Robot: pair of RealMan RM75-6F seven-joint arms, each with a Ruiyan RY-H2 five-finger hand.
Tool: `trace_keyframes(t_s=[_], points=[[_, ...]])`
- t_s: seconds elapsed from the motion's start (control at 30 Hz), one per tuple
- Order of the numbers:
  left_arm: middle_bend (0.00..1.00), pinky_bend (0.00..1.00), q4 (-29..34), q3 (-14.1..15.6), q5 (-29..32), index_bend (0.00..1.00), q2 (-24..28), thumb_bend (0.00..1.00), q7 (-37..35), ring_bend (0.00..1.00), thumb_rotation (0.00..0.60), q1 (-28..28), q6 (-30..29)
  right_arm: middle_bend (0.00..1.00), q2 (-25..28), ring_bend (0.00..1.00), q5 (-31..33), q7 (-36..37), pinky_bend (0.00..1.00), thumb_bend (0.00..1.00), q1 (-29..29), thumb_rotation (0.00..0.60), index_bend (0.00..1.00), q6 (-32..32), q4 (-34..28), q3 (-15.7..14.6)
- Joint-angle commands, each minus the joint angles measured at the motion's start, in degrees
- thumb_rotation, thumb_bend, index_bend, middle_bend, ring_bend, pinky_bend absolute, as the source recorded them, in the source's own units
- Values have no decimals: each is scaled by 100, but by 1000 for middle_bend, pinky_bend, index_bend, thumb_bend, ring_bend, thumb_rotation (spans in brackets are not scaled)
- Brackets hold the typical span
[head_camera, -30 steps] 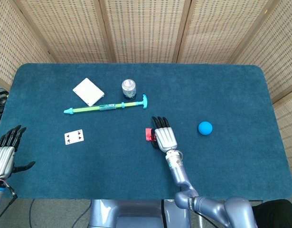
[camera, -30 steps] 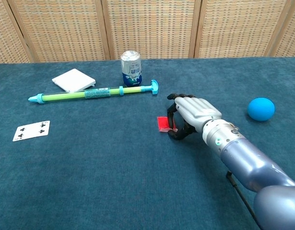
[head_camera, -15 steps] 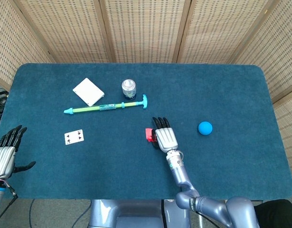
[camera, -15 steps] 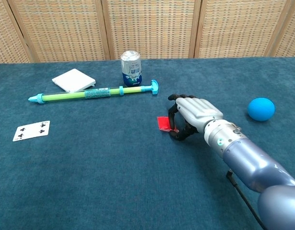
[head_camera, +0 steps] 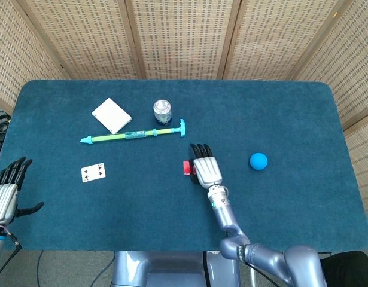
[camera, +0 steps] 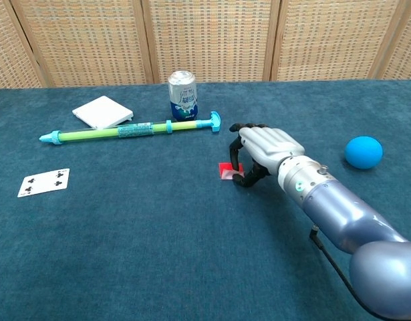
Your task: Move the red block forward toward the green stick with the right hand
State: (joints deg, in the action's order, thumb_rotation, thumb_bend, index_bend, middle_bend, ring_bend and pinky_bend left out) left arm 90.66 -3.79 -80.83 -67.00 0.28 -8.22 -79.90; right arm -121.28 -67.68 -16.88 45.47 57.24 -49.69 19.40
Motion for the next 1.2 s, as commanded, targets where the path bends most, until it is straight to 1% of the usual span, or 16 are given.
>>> trace_keyframes(t_s=[0.03,0.57,0.8,1.0,1.17,1.2], points=[[0,80,-13,0,13,0,-5,114,-3,0,600,-4,16,145,-24,0,31,-55,30,564,103,600,633,-71,77,65],[0,80,-62,-26,109,0,-31,113,22,0,600,-38,102,144,-64,0,173,-75,30,568,585,600,629,-280,465,425],[0,80,-62,-28,115,0,-34,114,36,0,600,-34,90,143,-16,0,188,-44,30,568,724,600,623,-223,488,525],[0,80,-41,-30,101,0,-12,113,22,0,600,-23,58,142,167,0,149,-98,30,570,734,600,614,11,306,587],[0,80,-16,-21,67,0,3,114,11,0,600,-15,33,141,506,0,141,-182,30,570,569,600,611,281,-96,616],[0,80,-2,-16,47,0,8,114,11,0,600,-13,20,140,636,0,125,-199,30,570,486,600,610,395,-262,617]])
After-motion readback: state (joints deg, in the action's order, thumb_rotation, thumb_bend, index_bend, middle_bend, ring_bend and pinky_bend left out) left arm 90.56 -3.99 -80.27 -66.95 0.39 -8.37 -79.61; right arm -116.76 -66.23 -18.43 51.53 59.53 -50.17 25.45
